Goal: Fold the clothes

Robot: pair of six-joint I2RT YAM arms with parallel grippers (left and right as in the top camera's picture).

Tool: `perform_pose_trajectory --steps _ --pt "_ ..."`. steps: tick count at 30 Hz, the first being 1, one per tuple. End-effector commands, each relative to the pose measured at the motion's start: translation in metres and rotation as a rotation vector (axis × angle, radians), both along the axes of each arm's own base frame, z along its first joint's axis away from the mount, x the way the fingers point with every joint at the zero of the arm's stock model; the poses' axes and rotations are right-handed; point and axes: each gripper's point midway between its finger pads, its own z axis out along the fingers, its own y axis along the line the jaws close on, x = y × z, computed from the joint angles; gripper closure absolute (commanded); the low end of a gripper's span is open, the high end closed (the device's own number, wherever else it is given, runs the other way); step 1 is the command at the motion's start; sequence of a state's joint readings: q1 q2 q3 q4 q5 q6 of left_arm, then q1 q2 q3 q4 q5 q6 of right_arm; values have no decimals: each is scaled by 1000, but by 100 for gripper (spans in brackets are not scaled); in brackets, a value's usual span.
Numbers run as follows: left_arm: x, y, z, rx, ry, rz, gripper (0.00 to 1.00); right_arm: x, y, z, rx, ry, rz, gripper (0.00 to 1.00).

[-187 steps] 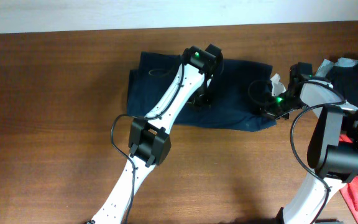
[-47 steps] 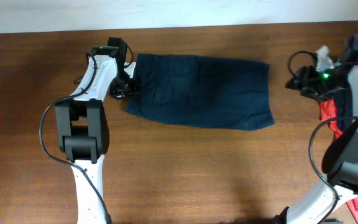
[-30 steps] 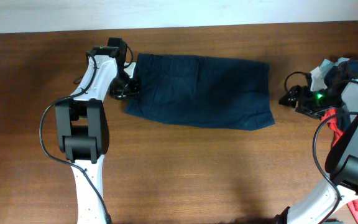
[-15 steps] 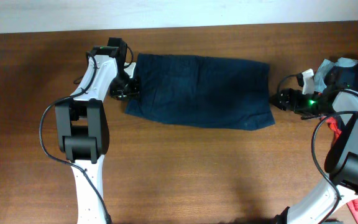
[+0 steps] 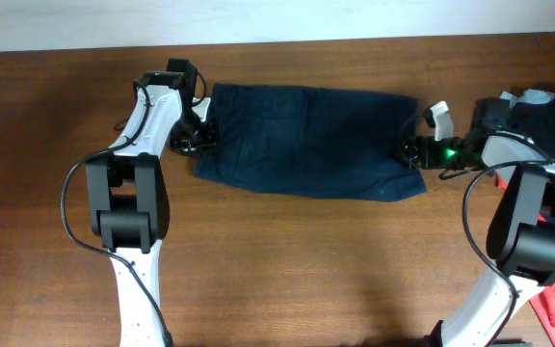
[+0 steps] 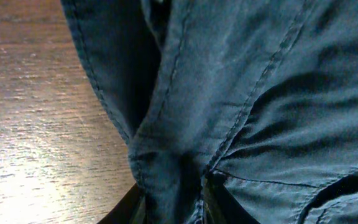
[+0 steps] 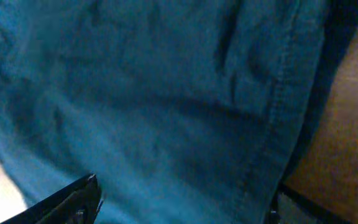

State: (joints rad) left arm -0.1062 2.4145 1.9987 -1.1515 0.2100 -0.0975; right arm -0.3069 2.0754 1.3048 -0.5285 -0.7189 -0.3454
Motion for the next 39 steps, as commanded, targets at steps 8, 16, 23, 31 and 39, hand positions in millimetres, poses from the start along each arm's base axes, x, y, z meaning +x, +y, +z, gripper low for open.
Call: perform_pose_trajectory --steps 8,16,23,31,39 --pt "-10 1 -11 21 41 -8 72 -4 -8 -14 -63 39 -25 22" --pt "-10 1 -11 21 41 -7 72 -11 10 -25 -40 76 -30 31" --pt "-10 2 -11 24 40 -8 72 1 15 -23 23 121 -163 48" --pt "-9 3 -11 31 35 -7 73 20 7 25 149 92 -164 96" --pt "9 3 1 24 -27 -4 71 32 23 83 149 72 -53 96"
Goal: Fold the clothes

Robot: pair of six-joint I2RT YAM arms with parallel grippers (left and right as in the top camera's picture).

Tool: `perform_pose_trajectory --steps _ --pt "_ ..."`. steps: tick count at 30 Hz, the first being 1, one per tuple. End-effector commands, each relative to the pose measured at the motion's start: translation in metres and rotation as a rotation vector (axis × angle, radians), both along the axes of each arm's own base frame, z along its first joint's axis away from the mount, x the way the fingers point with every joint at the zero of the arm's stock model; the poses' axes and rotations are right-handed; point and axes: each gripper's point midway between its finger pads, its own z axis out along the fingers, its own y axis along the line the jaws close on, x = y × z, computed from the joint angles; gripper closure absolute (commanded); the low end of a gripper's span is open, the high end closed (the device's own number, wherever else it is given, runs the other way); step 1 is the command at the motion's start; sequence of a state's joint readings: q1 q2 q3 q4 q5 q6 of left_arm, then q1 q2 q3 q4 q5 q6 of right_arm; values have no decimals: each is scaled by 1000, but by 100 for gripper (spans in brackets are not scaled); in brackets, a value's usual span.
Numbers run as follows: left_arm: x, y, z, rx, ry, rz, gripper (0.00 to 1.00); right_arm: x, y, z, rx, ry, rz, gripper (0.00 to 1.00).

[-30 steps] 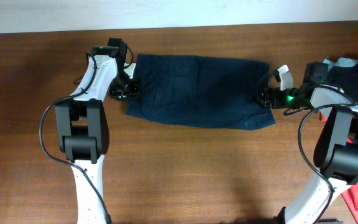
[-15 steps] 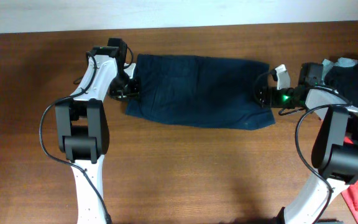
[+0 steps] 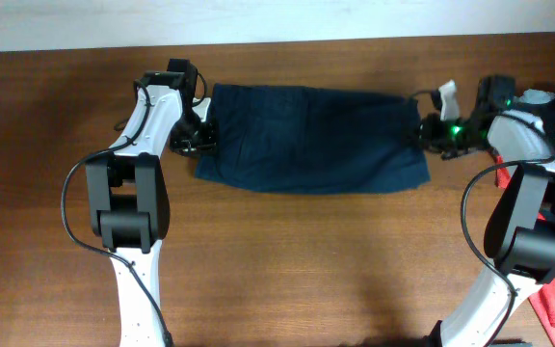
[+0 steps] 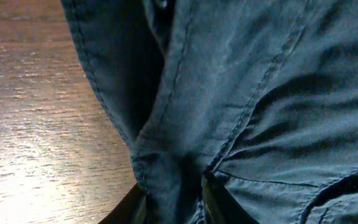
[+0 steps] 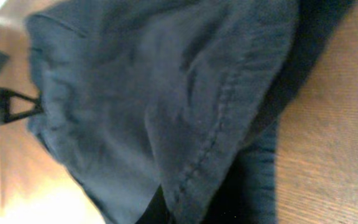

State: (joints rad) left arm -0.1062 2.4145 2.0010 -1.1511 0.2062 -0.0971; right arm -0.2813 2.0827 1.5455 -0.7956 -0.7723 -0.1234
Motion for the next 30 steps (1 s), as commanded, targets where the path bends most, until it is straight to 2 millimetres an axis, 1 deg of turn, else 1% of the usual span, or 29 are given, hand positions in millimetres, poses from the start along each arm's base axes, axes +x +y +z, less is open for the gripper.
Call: perform_pose_trajectory --steps 1,3,6,9,11,12,14,18,25,30 --pt "14 1 8 18 -46 -3 68 15 14 32 3 -90 73 96" --pt "26 0 25 13 -91 -3 64 18 25 43 -1 -104 102 96" --pt "43 -4 56 5 -163 -4 60 20 43 53 -3 -116 143 96" --pt "55 -8 85 -11 -223 -8 55 20 60 51 -27 -114 179 96" --pt "57 -16 99 -31 -245 -18 53 19 65 43 -92 -95 189 96" --pt "57 -20 102 -39 -250 -26 53 18 65 38 -129 -85 190 96" --pt "55 -28 104 -46 -248 -41 53 17 67 33 -177 -70 197 96" --pt "49 -47 102 -50 -239 -78 53 14 76 31 -187 -63 219 96" --pt "38 -97 99 -55 -252 -176 53 7 62 20 -269 -1 196 96" --pt "36 -115 86 -3 -274 -220 53 2 61 18 -276 23 198 96"
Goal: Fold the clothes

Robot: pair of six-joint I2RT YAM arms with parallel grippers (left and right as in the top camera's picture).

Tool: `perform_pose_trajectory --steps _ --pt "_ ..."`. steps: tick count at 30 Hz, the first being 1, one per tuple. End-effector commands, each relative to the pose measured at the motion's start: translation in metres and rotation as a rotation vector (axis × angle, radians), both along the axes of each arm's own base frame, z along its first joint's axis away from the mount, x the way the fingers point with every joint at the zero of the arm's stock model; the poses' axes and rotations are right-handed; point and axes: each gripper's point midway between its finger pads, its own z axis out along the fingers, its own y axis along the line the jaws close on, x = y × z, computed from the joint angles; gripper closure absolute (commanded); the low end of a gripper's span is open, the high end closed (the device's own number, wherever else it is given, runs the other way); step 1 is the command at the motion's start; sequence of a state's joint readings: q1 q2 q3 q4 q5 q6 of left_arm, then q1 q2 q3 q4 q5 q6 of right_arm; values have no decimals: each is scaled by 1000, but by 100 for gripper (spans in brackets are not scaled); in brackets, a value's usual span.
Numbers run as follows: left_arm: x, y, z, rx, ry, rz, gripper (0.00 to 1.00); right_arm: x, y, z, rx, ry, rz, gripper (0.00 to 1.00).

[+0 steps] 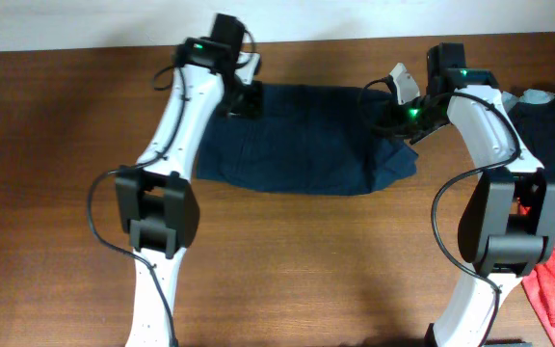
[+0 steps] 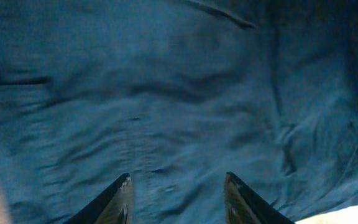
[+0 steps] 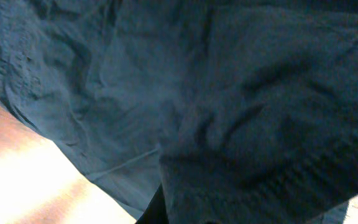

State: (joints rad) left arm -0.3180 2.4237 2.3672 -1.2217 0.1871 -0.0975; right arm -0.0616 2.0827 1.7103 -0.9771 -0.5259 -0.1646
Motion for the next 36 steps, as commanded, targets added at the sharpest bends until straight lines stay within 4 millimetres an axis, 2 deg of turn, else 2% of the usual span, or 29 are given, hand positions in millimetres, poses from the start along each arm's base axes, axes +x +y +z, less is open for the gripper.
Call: perform_pose_trajectory --steps 1,3,10,14,20,26,36 --pt "-5 -5 -15 40 8 -12 53 2 -3 3 -30 -14 6 96" --pt "-8 -10 -24 41 21 -7 55 3 -3 3 -30 -16 6 96" --pt "-29 -34 -65 6 83 -58 88 1 -17 -4 -113 3 -13 96" --pt "-39 -49 -82 -9 90 -91 94 -2 -21 -8 -141 16 -19 96" --pt "-35 -68 -75 -24 42 -121 96 -6 -21 -14 -140 34 -17 96" --pt "-27 -73 -64 -40 7 -123 96 -6 -21 -15 -143 34 -18 96" --pt "-20 -86 -59 -72 -28 -93 97 -6 -21 -16 -143 31 -18 96"
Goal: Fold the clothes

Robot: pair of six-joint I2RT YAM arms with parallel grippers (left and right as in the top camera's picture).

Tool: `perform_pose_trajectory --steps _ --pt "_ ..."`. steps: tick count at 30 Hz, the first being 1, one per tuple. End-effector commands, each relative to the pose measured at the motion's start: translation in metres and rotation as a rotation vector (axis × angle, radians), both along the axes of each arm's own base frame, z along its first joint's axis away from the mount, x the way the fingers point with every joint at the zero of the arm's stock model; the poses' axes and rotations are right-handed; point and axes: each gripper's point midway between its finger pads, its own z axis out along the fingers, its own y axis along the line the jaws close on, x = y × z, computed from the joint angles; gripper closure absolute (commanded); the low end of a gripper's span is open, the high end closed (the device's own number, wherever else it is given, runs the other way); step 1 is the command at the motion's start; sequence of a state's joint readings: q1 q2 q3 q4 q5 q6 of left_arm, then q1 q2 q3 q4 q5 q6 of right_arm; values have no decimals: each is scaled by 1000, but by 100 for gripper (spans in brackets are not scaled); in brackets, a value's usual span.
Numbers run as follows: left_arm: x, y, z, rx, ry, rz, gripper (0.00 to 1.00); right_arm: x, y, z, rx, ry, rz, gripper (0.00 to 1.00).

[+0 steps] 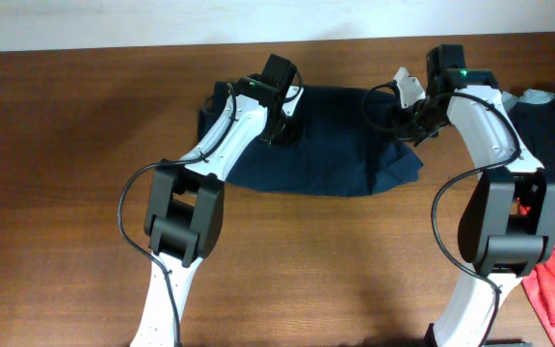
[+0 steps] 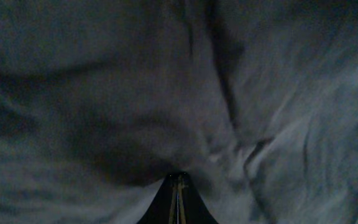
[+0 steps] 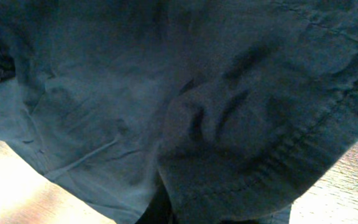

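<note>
A dark navy garment (image 1: 326, 145) lies spread across the far middle of the wooden table. In the overhead view my left gripper (image 1: 282, 118) is down on its upper middle. In the left wrist view my left gripper (image 2: 178, 184) is shut, with wrinkled cloth (image 2: 241, 112) gathered at the tips. My right gripper (image 1: 409, 118) sits at the garment's right end, raised a little. In the right wrist view a thick fold with the stitched hem (image 3: 253, 168) covers the fingers, which are shut on it.
More clothes lie at the right edge of the table: a dark piece, a pale blue piece (image 1: 538, 94) and a red one. The table's far edge (image 1: 85, 50) meets a white wall just behind the garment.
My left gripper was open over the garment's upper left. It is now further right, over the middle, and shut on cloth. The right gripper still holds the right hem in about the same place.
At first my left gripper held the left edge and my right gripper stood open around the right hem. Then the right was shut on the hem. Later the left had let go, and the right end had been carried inward. Now both are shut on cloth.
</note>
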State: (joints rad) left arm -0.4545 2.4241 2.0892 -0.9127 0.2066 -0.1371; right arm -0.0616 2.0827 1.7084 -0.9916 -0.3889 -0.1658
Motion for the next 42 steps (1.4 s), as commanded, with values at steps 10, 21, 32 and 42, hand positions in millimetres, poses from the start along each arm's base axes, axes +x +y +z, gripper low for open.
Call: perform_pose_trajectory --steps 10,21,32,42 --pt "-11 -42 5 -43 -18 -21 99 -3 0 -4 -10 8 10 96" --pt "-20 -45 -37 58 9 -8 99 -7 -9 -8 -61 29 -1 96" --pt "-10 -39 -32 87 -33 12 99 1 -12 -5 -55 5 -39 76" --pt "-13 -41 -32 90 -29 5 99 -6 -88 3 -16 86 -348 16"
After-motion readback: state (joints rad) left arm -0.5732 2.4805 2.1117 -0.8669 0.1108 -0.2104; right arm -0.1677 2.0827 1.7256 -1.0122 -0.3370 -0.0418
